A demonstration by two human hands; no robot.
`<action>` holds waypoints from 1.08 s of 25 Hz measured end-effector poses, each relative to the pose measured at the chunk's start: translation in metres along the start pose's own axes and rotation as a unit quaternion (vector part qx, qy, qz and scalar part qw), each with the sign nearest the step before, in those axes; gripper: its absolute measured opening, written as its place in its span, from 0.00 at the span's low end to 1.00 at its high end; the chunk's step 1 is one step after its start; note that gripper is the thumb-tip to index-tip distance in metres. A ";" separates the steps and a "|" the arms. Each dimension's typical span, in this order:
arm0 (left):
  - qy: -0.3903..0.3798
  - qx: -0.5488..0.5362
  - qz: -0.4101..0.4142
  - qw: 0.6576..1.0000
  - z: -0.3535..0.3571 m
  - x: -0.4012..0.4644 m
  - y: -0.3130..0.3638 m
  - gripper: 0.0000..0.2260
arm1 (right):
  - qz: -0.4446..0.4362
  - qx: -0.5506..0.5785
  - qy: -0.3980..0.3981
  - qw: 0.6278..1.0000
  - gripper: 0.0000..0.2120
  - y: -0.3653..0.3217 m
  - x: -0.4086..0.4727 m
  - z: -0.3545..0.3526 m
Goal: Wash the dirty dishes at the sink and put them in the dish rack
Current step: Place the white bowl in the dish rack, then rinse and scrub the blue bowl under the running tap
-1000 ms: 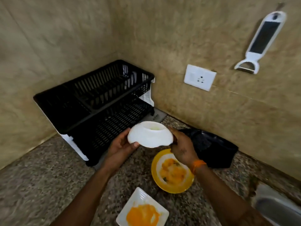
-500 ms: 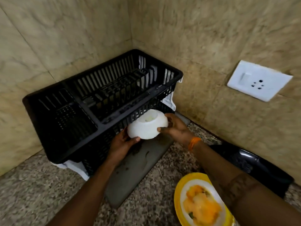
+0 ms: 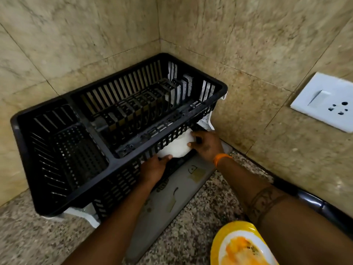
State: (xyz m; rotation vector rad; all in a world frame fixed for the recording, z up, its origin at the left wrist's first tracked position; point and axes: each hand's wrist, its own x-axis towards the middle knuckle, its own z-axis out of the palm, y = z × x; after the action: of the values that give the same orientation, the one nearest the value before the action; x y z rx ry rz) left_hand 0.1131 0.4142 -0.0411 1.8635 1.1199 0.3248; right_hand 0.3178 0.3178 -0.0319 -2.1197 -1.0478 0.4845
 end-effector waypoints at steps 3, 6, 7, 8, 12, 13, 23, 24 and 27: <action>-0.014 0.026 0.001 1.000 0.002 0.004 0.000 0.32 | -0.034 -0.140 0.019 0.989 0.23 -0.009 -0.007 0.008; -0.026 0.005 0.019 0.999 -0.002 -0.001 0.004 0.31 | -0.018 -0.095 0.026 0.995 0.24 -0.016 -0.019 0.011; -0.020 -0.001 0.036 0.999 -0.003 -0.007 0.007 0.31 | -0.005 -0.069 0.036 0.997 0.25 -0.019 -0.027 0.010; -0.011 -0.003 0.052 0.999 -0.002 -0.014 0.008 0.30 | 0.011 -0.024 0.056 0.998 0.26 -0.023 -0.037 0.008; 0.014 -0.040 0.086 0.995 0.006 -0.062 0.029 0.28 | 0.091 0.203 0.107 0.969 0.22 -0.044 -0.103 -0.001; 0.017 -0.054 0.093 0.994 0.008 -0.079 0.033 0.27 | 0.108 0.243 0.113 0.957 0.21 -0.045 -0.123 -0.006; -0.106 -0.241 0.108 0.959 0.033 -0.309 0.056 0.12 | 0.211 0.425 0.193 0.859 0.10 -0.059 -0.381 -0.076; -0.124 -0.229 0.113 0.959 0.036 -0.328 0.054 0.10 | 0.216 0.431 0.200 0.853 0.11 -0.059 -0.403 -0.079; -0.137 -0.157 0.134 0.969 0.045 -0.395 0.037 0.05 | 0.227 0.430 0.222 0.845 0.11 -0.042 -0.482 -0.081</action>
State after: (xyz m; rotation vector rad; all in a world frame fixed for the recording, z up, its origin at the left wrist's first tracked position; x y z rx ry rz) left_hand -0.0569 0.0637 0.0481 1.7118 0.5910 0.3623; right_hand 0.0542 -0.0853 0.0626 -1.5022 0.0060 0.5163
